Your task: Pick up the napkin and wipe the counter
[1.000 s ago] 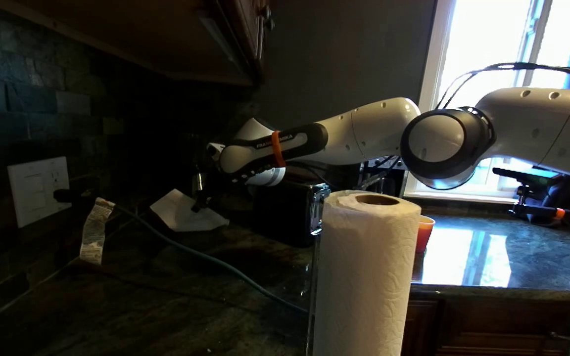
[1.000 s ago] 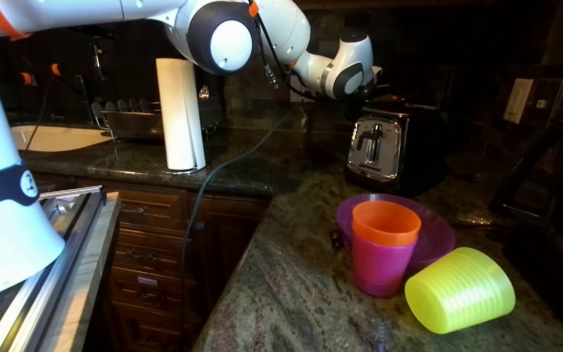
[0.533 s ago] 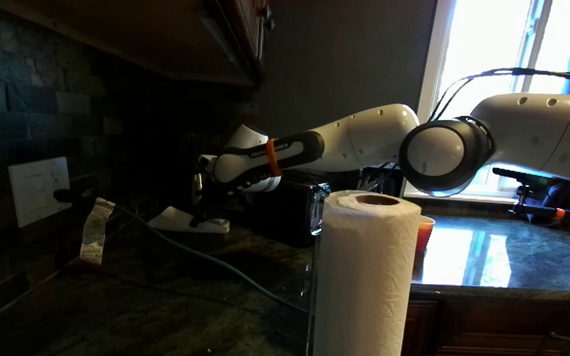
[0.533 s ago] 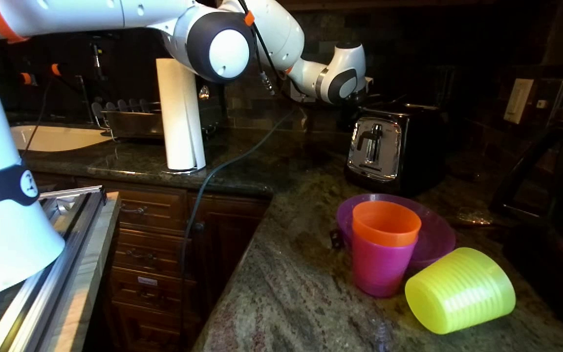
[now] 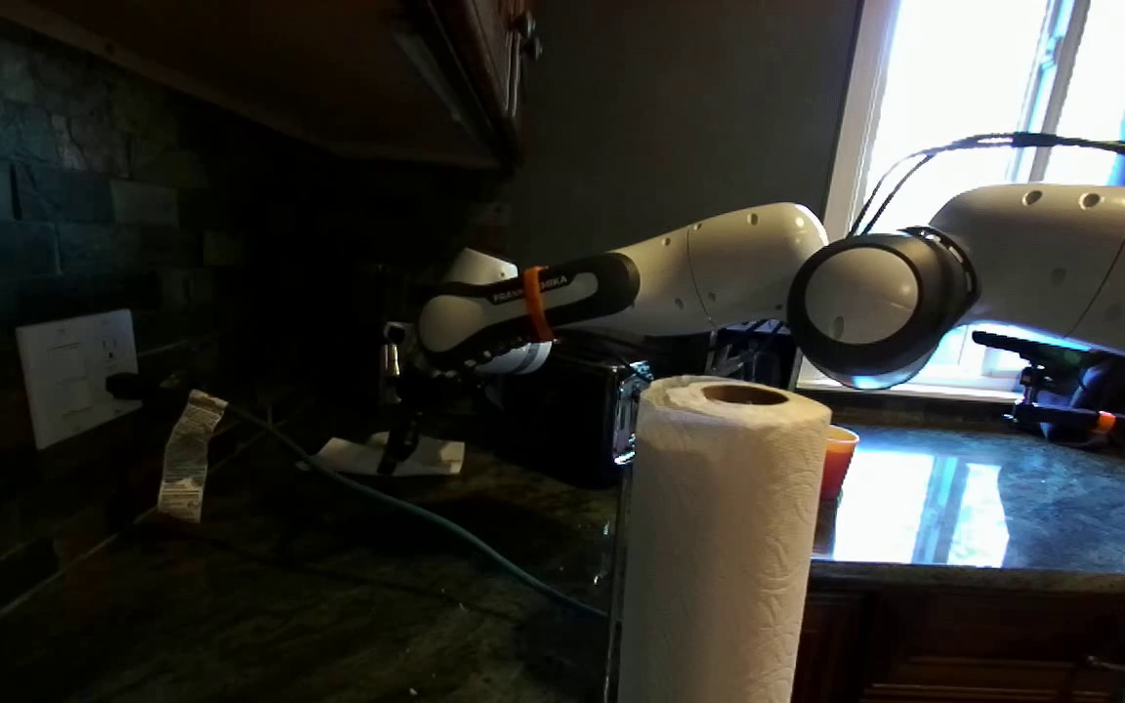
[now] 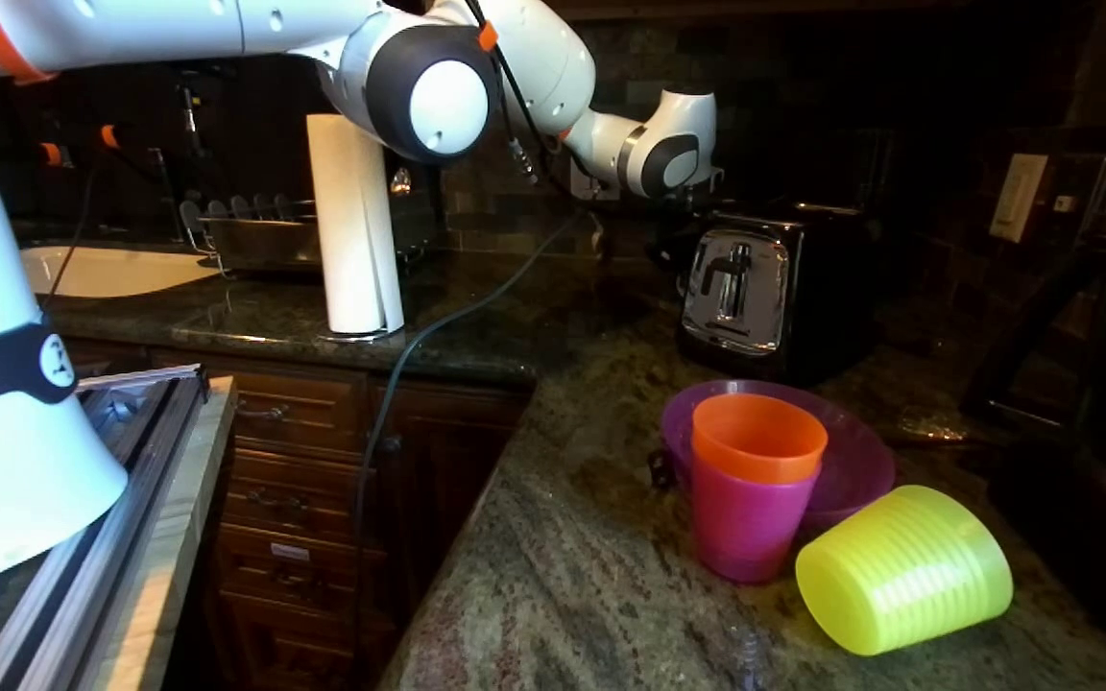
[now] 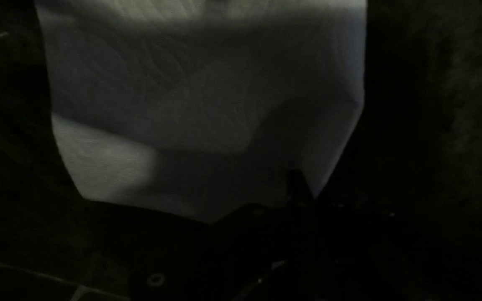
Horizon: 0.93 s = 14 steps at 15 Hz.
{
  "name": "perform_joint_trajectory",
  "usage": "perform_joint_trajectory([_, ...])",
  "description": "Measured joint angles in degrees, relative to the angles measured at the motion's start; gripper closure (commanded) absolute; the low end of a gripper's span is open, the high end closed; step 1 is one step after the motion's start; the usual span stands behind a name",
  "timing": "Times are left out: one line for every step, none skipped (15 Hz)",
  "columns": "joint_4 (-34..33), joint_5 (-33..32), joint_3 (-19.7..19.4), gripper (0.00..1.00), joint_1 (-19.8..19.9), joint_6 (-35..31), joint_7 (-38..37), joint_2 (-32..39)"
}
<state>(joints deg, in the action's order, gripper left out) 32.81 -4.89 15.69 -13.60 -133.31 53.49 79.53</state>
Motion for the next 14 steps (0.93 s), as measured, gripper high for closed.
perform_joint_trajectory([-0.1,0.2,0.5,1.0,0.0,1.5,0.0,0.0])
perform_joint_trajectory([-0.3,0.5,0.9,1.0,0.0,3.3,-0.2,-0.1])
perform_joint_trajectory([-0.6,0.7,1.2,1.0,0.0,5.6,-0.5,-0.2])
perform_joint_trajectory([-1.0,1.0,1.7,1.0,0.0,8.1,-0.9,-0.4])
perform_joint_trajectory([-1.3,1.5,2.2,1.0,0.0,10.9,-1.3,-0.6])
perform_joint_trajectory([-1.5,2.1,2.8,1.0,0.0,14.0,-1.7,-1.0])
perform_joint_trajectory([-1.6,2.6,3.3,1.0,0.1,17.1,-2.0,-1.4])
perform_joint_trajectory([-1.7,3.1,3.8,1.0,0.1,20.1,-2.2,-1.7])
perform_joint_trajectory([-1.7,3.5,4.3,1.0,0.2,23.2,-2.3,-2.1])
perform_joint_trajectory([-1.7,3.8,4.8,1.0,0.3,26.3,-2.3,-2.3])
perform_joint_trajectory([-1.7,3.9,5.0,1.0,0.4,29.2,-2.3,-2.5])
perform_joint_trajectory([-1.7,3.9,5.2,1.0,0.5,31.7,-2.3,-2.6])
perform_joint_trajectory([-1.7,3.9,5.2,1.0,0.7,33.8,-2.3,-2.6])
perform_joint_trajectory([-1.7,3.9,5.2,1.0,1.0,35.3,-2.2,-2.6])
